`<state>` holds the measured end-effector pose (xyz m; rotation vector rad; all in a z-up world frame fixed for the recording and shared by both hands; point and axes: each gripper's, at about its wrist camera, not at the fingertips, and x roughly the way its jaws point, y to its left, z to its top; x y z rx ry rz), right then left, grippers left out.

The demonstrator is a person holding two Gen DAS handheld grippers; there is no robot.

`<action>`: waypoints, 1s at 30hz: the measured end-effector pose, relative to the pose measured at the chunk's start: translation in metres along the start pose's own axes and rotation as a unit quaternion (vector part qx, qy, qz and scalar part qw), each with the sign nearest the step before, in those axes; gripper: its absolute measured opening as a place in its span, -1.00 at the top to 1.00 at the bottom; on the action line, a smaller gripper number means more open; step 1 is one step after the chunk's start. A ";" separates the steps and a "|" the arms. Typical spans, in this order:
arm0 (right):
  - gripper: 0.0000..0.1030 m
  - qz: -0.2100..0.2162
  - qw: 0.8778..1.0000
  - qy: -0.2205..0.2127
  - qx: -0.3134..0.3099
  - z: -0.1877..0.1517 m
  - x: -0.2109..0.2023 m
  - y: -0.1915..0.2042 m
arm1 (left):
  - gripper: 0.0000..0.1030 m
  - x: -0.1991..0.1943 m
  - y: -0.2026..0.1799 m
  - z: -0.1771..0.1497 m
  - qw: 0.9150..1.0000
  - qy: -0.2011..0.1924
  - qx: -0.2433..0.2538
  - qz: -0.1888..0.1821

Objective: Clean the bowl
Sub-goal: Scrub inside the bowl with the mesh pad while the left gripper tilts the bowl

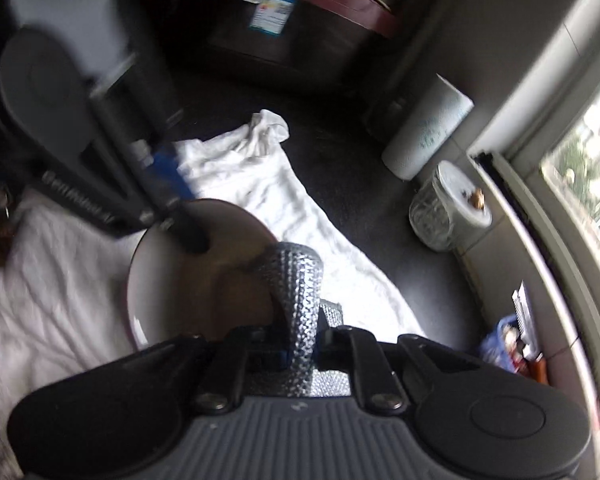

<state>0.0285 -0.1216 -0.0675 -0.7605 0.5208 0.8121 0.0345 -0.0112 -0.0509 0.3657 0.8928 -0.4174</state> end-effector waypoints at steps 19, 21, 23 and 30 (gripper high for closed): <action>0.74 0.103 0.877 0.024 0.469 -0.038 0.021 -0.051 | 0.86 0.026 0.072 -0.101 0.780 0.061 -0.602 -0.159; 0.75 0.106 0.872 0.024 0.477 -0.042 0.018 -0.051 | 0.87 0.029 0.064 -0.109 0.759 0.071 -0.623 -0.178; 0.75 0.095 0.899 0.020 0.426 -0.037 0.014 -0.041 | 0.84 0.030 0.058 -0.107 0.772 0.076 -0.605 -0.180; 0.69 0.044 0.982 -0.001 0.182 -0.015 0.000 0.003 | 0.71 0.007 0.021 -0.033 0.978 0.060 -0.201 -0.023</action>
